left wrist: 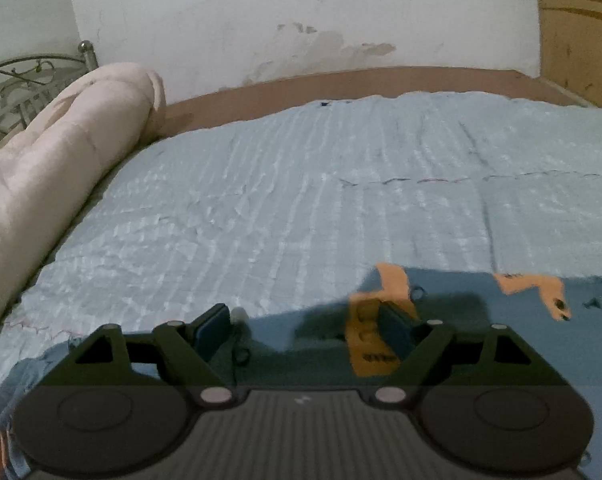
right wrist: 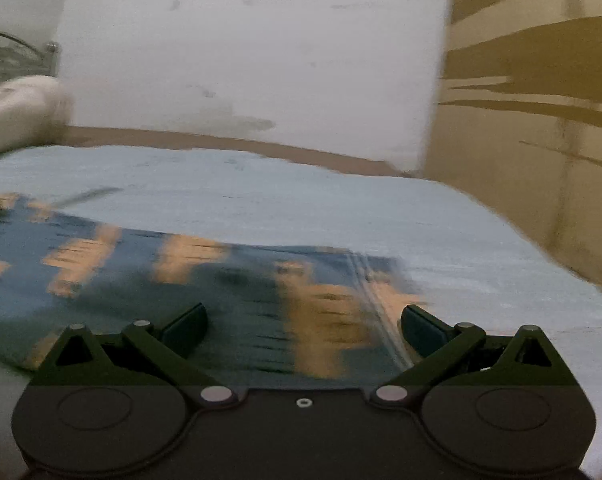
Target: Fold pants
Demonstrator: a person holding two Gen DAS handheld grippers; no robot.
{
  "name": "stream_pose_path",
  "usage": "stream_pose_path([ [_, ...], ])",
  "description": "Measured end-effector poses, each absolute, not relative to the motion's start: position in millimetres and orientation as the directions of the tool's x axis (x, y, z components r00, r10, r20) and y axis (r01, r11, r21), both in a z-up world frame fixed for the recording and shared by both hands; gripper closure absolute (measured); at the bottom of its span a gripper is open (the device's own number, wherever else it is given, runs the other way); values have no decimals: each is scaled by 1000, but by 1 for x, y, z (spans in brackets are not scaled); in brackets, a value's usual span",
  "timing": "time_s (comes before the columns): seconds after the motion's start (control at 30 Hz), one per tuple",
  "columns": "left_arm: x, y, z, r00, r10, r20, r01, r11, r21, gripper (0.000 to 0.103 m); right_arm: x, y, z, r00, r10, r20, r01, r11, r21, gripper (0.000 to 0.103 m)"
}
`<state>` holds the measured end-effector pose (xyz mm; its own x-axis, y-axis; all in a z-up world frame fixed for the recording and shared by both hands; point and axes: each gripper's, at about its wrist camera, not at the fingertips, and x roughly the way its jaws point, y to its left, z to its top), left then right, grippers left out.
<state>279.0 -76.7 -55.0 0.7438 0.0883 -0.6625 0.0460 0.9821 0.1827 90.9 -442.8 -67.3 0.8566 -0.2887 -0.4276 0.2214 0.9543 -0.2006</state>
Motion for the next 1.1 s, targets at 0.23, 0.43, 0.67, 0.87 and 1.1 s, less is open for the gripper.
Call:
stream_pose_path([
  [0.23,265,-83,-35,772,76,-630,-1,993,119,12,58,-512,-60,797,-473,-376,448,880,-157,1],
  [0.43,244,-126,-23,808,-50,-588,83,996,31,3,39,-513,-57,834,-415,-363,423,904,-63,1],
  [0.67,220,-190,-28,780,-219,-586,246,969,-35,2,49,-502,-66,775,-462,-432,450,883,-136,1],
  [0.87,207,-227,-36,737,-360,-572,397,915,-66,1,26,-490,-53,831,-427,-357,429,900,-78,1],
  [1.1,202,-245,-61,698,-341,-630,438,899,-1,1,25,-507,-49,882,-59,-467,264,883,387,1],
])
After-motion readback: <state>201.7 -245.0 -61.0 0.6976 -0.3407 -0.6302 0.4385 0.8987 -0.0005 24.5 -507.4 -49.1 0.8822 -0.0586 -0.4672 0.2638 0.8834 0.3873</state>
